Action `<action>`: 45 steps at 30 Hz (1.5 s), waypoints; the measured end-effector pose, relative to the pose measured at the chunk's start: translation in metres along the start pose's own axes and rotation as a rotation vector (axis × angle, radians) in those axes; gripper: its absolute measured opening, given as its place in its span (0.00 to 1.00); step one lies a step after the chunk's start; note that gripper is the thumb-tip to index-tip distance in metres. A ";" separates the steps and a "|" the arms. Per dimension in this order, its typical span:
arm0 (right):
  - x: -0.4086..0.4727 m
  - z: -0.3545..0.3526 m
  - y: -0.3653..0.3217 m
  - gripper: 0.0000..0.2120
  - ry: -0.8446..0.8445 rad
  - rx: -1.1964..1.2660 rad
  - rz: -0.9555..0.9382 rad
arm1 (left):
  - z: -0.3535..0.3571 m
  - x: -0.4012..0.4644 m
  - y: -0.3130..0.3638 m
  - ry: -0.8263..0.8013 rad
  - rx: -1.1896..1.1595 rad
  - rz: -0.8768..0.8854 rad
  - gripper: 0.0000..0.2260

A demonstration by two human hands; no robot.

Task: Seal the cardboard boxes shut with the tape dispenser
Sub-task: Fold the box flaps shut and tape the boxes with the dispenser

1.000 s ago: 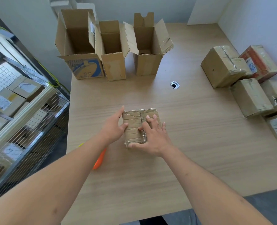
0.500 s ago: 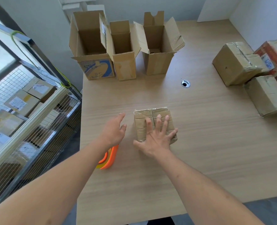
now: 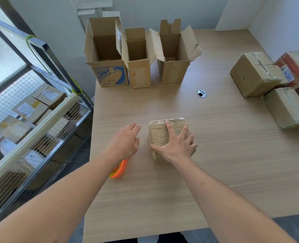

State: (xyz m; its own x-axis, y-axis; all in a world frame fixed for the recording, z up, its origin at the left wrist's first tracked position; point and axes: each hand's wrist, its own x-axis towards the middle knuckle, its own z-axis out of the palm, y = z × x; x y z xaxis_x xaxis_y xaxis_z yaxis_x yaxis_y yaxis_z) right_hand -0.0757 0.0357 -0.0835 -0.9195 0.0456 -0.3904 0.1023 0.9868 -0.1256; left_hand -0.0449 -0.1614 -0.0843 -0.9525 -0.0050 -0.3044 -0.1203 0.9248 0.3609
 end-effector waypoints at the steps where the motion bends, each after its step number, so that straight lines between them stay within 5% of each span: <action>1: -0.002 -0.003 0.004 0.54 -0.005 0.002 -0.005 | -0.002 -0.002 0.004 0.000 0.011 -0.003 0.26; 13: -0.047 -0.088 0.063 0.51 0.075 -0.021 -0.156 | -0.053 -0.052 0.091 0.101 0.140 0.043 0.23; 26: -0.144 -0.126 0.127 0.50 0.230 0.075 0.048 | -0.091 -0.085 0.165 0.127 0.333 0.367 0.20; 38: -0.176 -0.147 0.275 0.50 0.294 0.114 0.158 | -0.040 -0.093 0.313 0.141 0.371 0.544 0.18; 45: -0.163 -0.158 0.407 0.51 0.263 0.094 0.138 | 0.023 -0.088 0.429 0.129 0.342 0.504 0.19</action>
State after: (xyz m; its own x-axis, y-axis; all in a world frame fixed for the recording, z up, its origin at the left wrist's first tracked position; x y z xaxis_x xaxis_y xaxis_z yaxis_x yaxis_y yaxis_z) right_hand 0.0563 0.4547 0.0731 -0.9599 0.2288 -0.1620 0.2563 0.9503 -0.1766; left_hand -0.0062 0.2444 0.0774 -0.8975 0.4378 -0.0531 0.4292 0.8948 0.1233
